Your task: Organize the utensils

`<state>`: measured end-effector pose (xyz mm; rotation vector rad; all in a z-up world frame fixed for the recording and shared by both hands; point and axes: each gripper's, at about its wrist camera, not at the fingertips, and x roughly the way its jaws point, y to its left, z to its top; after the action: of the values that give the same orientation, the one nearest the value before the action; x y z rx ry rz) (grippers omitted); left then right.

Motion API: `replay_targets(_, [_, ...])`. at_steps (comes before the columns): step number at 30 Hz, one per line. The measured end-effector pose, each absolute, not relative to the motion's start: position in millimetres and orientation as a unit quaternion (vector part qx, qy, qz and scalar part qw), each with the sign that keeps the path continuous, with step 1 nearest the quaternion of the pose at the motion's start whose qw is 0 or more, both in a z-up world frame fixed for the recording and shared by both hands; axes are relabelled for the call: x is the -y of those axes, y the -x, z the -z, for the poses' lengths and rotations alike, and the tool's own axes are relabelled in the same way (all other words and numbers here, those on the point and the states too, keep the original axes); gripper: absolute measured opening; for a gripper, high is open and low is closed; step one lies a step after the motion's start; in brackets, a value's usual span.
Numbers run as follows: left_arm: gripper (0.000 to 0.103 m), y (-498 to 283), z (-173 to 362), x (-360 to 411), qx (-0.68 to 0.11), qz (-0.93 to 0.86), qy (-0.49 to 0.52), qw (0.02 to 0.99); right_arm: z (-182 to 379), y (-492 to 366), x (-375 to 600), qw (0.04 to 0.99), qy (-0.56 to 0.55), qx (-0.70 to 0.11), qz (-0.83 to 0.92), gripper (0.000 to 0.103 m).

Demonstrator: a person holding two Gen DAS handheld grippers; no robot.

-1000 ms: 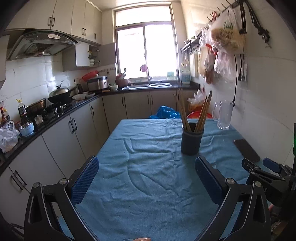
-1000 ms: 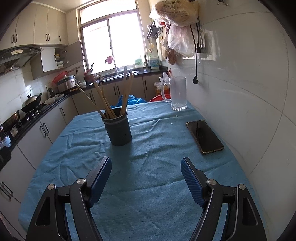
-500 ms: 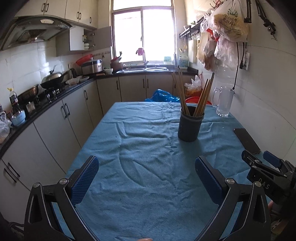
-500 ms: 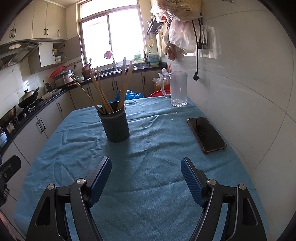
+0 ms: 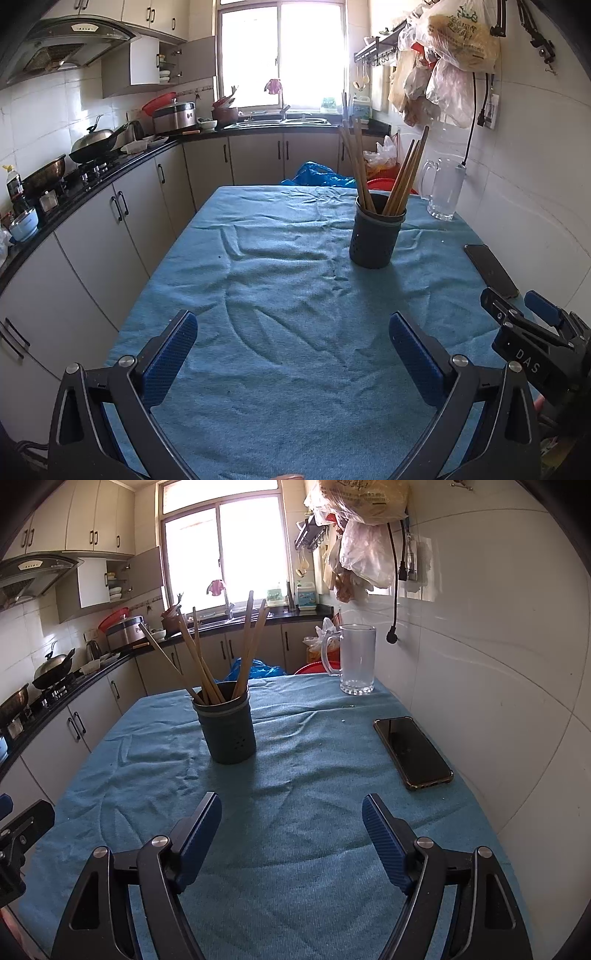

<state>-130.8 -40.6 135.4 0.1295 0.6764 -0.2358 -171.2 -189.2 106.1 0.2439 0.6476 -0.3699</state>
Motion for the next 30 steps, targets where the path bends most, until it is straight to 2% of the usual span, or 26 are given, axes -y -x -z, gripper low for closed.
replay_targets(30, [0.103,106,-113,42,-0.374,0.118,-0.055,0.918,-89,153,188,0.916,-0.12,-0.339,0.178,0.083])
